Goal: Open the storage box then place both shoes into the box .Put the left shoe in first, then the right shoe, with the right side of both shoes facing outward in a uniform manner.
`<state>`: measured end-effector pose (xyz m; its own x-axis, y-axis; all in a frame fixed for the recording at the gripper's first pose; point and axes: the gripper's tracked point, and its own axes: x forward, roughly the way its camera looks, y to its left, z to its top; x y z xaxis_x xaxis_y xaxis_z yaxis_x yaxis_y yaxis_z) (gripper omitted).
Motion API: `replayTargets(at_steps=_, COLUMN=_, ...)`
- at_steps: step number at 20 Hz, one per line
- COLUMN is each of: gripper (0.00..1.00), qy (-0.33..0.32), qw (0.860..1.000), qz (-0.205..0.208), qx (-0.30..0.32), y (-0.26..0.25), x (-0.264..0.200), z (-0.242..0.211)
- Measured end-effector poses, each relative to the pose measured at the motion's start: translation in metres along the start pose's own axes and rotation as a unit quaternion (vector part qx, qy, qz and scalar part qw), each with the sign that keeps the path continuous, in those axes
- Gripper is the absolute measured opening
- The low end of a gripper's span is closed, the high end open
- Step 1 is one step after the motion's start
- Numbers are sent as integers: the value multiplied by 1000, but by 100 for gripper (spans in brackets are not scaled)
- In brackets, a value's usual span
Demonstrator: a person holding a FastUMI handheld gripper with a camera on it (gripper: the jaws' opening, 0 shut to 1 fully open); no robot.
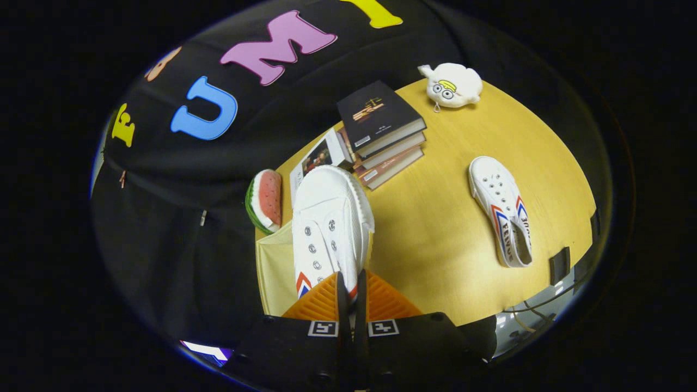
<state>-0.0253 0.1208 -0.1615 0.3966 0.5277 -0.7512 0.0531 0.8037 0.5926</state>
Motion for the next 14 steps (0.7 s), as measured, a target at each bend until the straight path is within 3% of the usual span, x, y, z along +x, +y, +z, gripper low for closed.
replayTargets(at_steps=6, gripper=5, qy=32, qw=999, qz=43, qx=-10, y=78, x=40, z=-40)
replayTargets(at_steps=14, gripper=5, qy=80, qw=996, qz=35, qx=-35, y=114, x=97, z=-87)
